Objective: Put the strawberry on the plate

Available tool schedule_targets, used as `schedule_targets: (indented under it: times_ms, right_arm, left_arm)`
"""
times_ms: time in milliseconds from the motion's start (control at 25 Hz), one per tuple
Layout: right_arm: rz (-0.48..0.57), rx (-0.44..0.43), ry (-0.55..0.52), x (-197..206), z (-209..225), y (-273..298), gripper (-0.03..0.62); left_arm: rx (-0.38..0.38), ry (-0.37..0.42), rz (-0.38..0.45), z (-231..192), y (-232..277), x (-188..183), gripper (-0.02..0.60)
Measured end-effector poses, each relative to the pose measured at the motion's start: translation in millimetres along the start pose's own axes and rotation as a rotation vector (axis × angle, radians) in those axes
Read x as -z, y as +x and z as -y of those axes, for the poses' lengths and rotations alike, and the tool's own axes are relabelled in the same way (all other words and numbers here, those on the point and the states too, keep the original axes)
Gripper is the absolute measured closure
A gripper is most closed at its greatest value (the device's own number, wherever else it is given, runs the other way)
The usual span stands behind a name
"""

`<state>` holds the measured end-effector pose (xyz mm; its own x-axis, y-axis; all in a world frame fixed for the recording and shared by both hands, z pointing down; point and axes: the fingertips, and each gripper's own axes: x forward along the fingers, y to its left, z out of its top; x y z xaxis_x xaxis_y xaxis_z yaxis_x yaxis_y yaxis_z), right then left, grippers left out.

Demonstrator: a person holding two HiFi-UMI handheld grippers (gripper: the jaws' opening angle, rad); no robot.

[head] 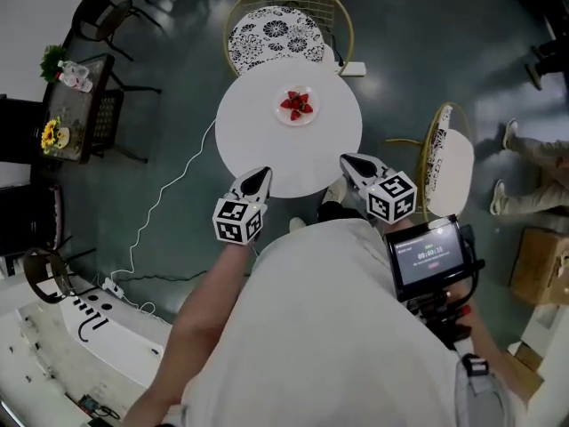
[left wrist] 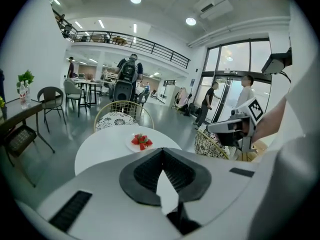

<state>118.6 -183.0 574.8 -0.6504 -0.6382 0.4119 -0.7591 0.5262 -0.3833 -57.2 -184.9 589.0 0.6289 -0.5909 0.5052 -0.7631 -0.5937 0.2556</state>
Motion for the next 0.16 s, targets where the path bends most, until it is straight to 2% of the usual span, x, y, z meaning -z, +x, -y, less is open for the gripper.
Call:
schedule_targets:
  times_ms: [160]
  right_arm:
    - [-0.008,-0.017,0.002,16,-29,-7,0.589]
  left_arm:
    - [-0.016,-0.018,0.005,1,-30,20,0.575]
